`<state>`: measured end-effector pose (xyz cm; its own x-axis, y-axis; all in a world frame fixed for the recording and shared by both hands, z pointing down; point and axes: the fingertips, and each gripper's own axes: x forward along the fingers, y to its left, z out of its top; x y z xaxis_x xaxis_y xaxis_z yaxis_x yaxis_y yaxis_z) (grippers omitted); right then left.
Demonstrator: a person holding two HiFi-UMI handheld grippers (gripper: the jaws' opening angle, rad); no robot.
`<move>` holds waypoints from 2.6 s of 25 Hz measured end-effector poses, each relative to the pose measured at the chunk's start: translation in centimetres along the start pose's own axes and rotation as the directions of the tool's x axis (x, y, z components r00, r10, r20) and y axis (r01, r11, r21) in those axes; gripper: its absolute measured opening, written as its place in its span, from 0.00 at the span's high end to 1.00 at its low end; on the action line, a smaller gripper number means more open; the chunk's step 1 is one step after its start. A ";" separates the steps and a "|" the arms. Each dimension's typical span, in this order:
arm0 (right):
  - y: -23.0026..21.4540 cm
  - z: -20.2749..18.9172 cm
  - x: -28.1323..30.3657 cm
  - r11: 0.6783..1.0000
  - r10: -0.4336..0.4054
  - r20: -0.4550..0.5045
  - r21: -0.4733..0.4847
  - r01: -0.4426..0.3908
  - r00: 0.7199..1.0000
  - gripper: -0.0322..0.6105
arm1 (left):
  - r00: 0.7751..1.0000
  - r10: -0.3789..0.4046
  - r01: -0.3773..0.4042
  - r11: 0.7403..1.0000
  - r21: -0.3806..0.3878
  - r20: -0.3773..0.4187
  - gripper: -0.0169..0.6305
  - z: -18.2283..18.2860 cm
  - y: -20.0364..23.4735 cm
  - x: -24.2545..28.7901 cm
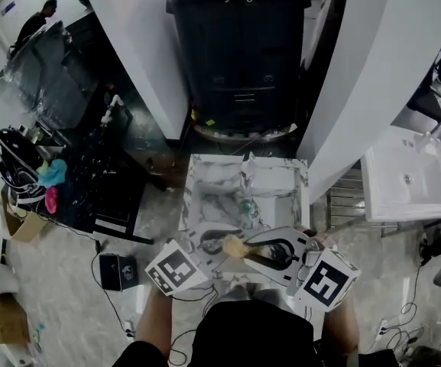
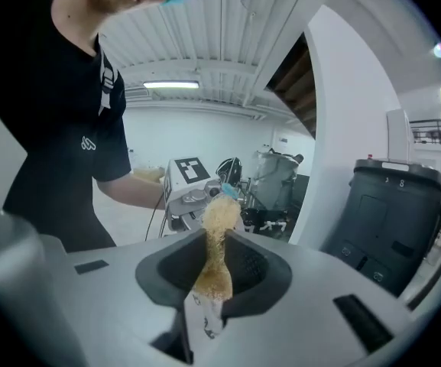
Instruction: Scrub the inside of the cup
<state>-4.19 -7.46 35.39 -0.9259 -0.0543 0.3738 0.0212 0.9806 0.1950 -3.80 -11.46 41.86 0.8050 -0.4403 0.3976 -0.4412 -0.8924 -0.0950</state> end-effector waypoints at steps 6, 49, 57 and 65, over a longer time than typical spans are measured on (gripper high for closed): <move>-1.0 -1.5 0.7 0.999 0.015 -0.003 0.044 -0.015 1.000 0.83 | 0.979 -0.204 0.205 0.978 0.034 -0.029 0.93 -0.7 -3.5 -0.3; -3.2 -2.0 -2.3 0.973 -0.092 0.174 0.225 0.051 0.981 0.83 | 0.957 -0.279 0.281 0.959 -0.017 0.085 0.93 1.6 -2.5 -1.8; -3.8 -2.8 -2.3 0.969 -0.075 0.185 0.245 0.028 0.980 0.84 | 0.870 -0.348 0.378 0.925 -0.020 0.350 0.93 8.3 -4.4 -5.6; -1.1 -2.2 -3.1 0.965 -0.031 0.233 0.260 -0.031 0.972 0.84 | 0.866 -0.150 0.207 0.976 -0.069 0.476 0.93 10.2 0.5 -6.1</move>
<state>-0.50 -8.75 36.05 -0.9885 -0.0395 0.1458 -0.0486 0.9970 -0.0596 -4.93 -10.27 30.12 0.9525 -0.2948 -0.0759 -0.2914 -0.9551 0.0527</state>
